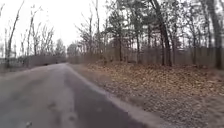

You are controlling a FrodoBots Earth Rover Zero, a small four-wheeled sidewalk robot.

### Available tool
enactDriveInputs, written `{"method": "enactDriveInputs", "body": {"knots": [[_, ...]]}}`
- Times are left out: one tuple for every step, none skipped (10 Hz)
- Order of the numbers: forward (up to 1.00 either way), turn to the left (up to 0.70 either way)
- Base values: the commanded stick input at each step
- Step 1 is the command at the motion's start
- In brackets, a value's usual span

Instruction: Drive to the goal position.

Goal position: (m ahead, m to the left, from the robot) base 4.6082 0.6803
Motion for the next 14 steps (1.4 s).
{"method": "enactDriveInputs", "body": {"knots": [[0.0, 1.0], [0.0, 1.0], [0.0, 1.0], [0.0, 1.0], [0.0, 1.0], [0.0, 1.0], [0.0, 1.0], [0.0, 1.0], [0.0, 1.0], [0.0, 1.0], [0.0, 1.0], [0.0, 1.0], [0.0, 1.0], [0.0, 1.0]]}}
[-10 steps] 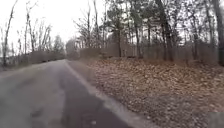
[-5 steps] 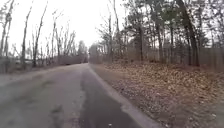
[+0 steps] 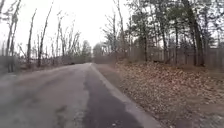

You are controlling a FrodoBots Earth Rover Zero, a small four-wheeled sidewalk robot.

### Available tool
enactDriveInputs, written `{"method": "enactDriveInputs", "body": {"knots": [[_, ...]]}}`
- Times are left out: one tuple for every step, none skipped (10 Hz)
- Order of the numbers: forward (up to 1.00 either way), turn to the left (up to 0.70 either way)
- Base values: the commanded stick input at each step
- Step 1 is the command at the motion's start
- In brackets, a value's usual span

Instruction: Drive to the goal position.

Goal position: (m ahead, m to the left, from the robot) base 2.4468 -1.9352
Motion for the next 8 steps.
{"method": "enactDriveInputs", "body": {"knots": [[0.0, 1.0], [0.0, 0.71], [0.0, 0.4], [0.0, 0.09], [0.0, -0.07], [0.0, -0.16], [0.0, -0.25], [0.0, -0.34]]}}
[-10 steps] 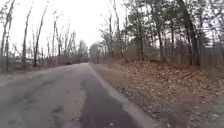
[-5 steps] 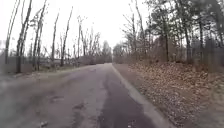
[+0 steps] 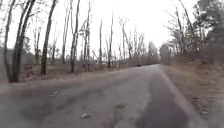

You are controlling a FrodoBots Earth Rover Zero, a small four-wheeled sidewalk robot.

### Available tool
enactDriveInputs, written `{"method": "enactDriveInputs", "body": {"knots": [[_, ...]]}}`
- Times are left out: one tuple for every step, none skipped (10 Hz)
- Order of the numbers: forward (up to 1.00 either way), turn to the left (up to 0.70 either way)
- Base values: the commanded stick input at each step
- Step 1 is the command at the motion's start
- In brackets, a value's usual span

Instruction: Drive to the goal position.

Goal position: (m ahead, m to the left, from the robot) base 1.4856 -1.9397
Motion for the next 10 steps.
{"method": "enactDriveInputs", "body": {"knots": [[0.0, -0.44], [0.0, -0.53], [0.0, -0.62], [0.0, -0.72], [0.0, -0.81], [0.0, -0.9], [0.0, -0.99], [0.0, -1.0], [0.0, -1.0], [0.0, -1.0]]}}
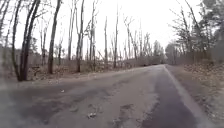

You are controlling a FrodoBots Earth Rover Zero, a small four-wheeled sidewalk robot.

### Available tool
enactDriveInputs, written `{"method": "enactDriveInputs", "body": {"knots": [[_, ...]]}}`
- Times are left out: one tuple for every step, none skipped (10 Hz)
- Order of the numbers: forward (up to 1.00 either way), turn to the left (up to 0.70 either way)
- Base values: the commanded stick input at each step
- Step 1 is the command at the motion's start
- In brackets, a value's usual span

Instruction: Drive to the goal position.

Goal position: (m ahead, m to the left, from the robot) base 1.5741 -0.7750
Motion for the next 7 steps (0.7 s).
{"method": "enactDriveInputs", "body": {"knots": [[0.0, -1.0], [0.0, -1.0], [0.0, -1.0], [0.0, -1.0], [0.0, -1.0], [0.0, -1.0], [0.0, -1.0]]}}
